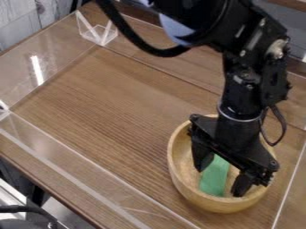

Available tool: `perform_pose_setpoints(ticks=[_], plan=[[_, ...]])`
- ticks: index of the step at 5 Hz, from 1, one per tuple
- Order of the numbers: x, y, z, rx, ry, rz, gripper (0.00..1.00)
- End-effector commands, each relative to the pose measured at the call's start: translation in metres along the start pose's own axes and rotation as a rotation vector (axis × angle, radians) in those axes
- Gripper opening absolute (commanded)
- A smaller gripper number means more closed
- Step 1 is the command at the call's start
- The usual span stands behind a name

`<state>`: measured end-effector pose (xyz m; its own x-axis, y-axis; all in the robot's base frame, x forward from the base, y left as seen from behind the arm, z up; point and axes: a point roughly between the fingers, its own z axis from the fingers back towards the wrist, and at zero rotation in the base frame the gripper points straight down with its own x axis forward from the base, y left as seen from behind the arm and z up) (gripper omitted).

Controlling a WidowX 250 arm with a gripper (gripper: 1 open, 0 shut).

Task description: Remove the green block from inside the brown bowl and put it on the table

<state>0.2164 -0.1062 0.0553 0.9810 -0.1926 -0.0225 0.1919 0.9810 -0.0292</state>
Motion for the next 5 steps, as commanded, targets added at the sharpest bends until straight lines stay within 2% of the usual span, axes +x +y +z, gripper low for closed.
perform_pose_setpoints(ticks=[1,5], plan=[[0.008,0.0,0.0,-0.012,-0.047,-0.013,1.0],[0.016,0.008,-0.034,-0.025,-0.08,-0.009,1.0]])
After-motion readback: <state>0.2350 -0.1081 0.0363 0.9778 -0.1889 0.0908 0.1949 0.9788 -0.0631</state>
